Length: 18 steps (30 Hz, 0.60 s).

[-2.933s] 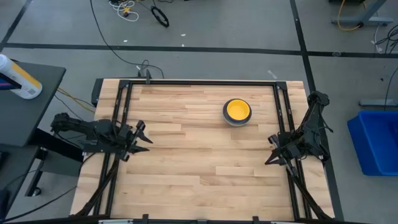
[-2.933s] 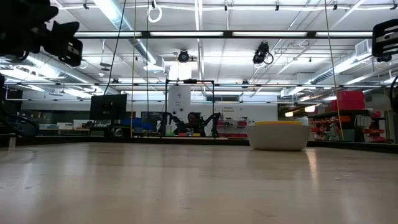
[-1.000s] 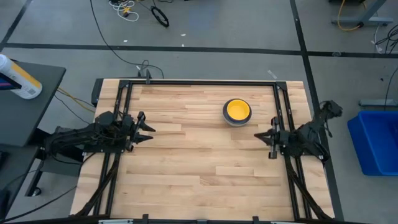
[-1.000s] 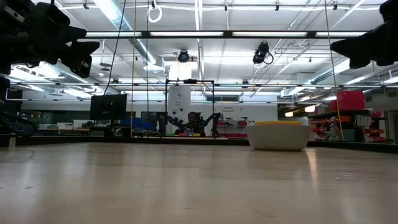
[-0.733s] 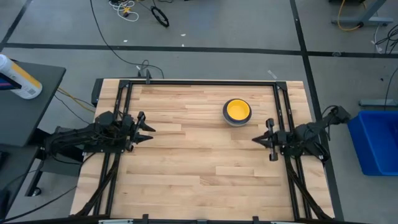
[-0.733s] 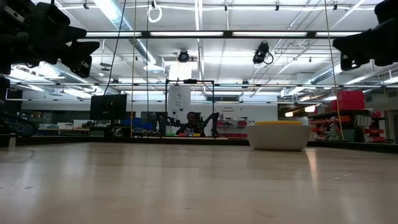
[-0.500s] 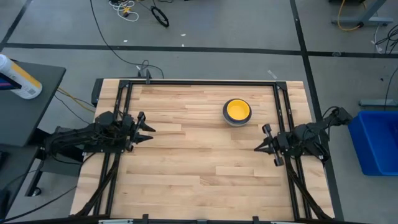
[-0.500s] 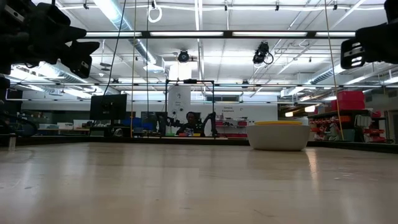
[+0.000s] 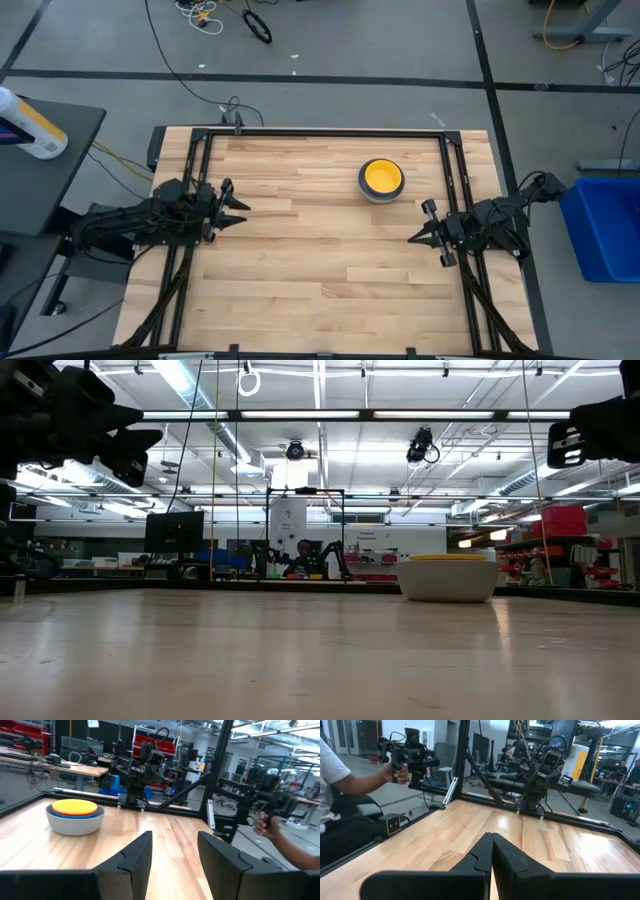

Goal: Nest bowls inside each other
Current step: Return to Home Position

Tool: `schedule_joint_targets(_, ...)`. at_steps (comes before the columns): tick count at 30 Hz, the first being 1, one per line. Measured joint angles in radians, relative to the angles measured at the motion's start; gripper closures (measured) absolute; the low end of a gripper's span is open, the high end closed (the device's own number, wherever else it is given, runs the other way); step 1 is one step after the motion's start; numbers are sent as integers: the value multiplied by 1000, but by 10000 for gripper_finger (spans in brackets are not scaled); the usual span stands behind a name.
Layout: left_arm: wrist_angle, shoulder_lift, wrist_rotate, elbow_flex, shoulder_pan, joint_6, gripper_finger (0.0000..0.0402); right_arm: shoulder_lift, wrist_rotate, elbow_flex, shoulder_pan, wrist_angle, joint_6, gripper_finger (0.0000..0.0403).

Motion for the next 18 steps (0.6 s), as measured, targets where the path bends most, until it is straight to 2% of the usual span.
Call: schedule_joint_targets(18, 20, 0, -27, 0, 0, 201, 235, 0, 0, 0, 0, 3, 0, 390)
